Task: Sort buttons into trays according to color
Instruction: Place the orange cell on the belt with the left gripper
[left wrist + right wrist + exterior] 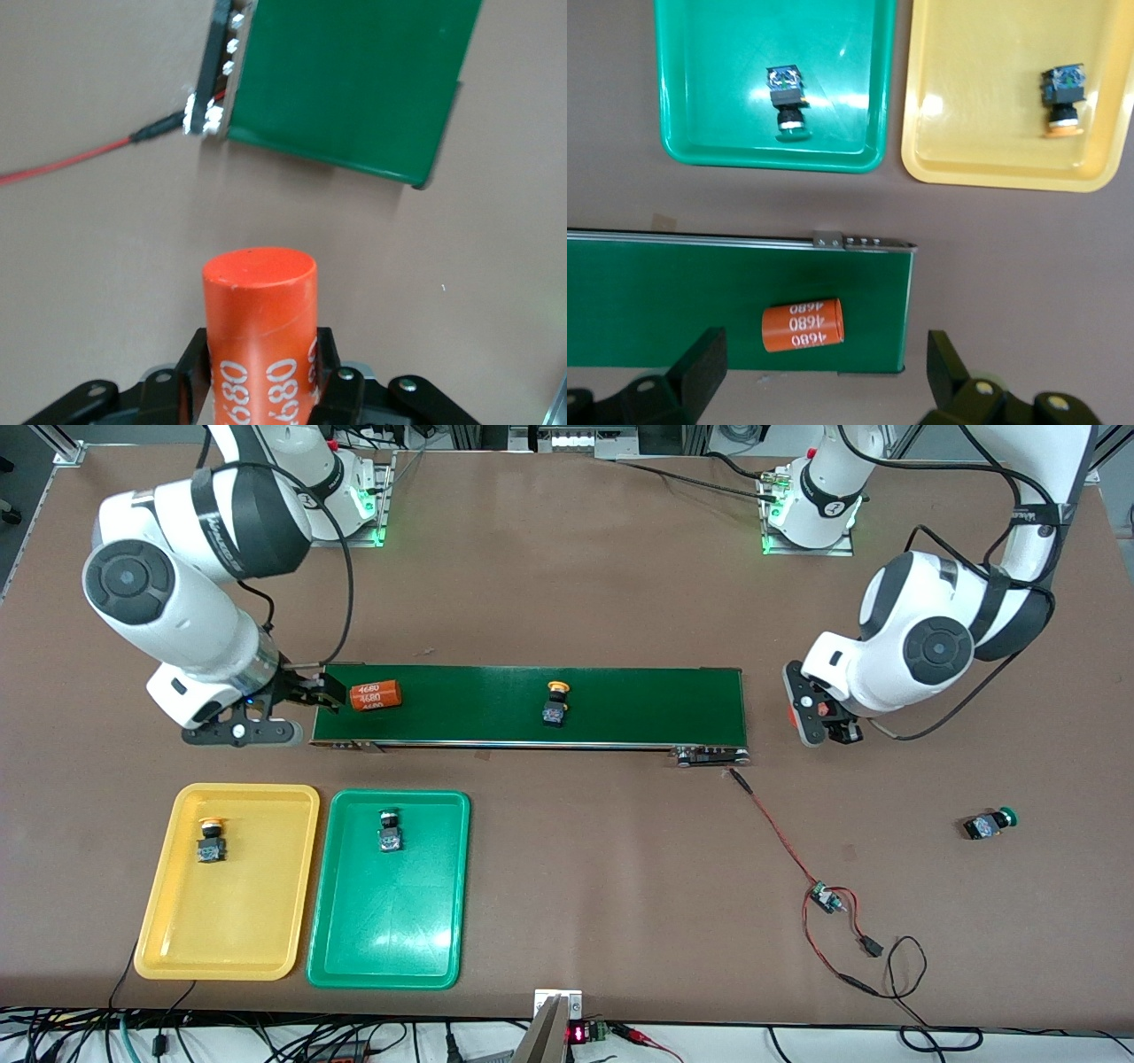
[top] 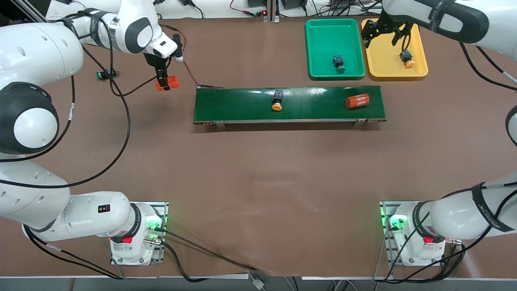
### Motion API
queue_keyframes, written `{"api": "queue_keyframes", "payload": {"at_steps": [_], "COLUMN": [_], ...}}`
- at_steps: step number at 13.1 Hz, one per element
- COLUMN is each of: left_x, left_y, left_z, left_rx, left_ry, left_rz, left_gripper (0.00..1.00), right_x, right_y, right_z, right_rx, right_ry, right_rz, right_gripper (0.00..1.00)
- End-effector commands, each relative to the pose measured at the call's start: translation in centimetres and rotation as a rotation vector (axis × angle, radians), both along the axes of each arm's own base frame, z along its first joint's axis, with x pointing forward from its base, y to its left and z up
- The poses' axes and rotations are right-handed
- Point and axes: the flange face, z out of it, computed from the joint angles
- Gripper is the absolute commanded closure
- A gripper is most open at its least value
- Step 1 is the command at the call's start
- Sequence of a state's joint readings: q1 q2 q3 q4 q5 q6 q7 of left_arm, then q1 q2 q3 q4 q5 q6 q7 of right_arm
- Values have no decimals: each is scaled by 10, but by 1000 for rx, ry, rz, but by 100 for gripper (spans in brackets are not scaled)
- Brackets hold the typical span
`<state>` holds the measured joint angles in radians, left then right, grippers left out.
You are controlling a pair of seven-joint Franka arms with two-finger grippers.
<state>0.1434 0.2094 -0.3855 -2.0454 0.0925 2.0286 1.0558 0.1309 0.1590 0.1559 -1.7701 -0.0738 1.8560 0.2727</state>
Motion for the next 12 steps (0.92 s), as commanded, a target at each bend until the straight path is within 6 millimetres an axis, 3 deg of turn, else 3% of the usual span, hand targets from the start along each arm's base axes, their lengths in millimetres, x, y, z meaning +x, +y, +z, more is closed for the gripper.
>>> {"api": "queue_keyframes", "payload": {"at_steps": [1,2,6,8,12], "left_x": [-17,-21,-42,-47,-49], "left_y": [-19,-25,-100,-114,-116], "left_z": [2,-3,-19,-31,-48], "left_rx": [-19,-45,-89,-114,-131], "left_ry": [13,33,-3,-11,-4], "left_rz": [-87,-77,-217,-274,-290], "left_gripper": [100,100,100,100,100], "right_x": [-26,-29,-55,-61,-69], "right_y": [-8,-10,-12,5,33], "right_z": [3,2,-16,-18,-34], "right_rx": [66,87,108,107,92], "right_ry": [10,-24,-108,-106,-78], "right_rz": [-53,-68,-130,-193,-135], "right_gripper": [0,0,0,0,0]}}
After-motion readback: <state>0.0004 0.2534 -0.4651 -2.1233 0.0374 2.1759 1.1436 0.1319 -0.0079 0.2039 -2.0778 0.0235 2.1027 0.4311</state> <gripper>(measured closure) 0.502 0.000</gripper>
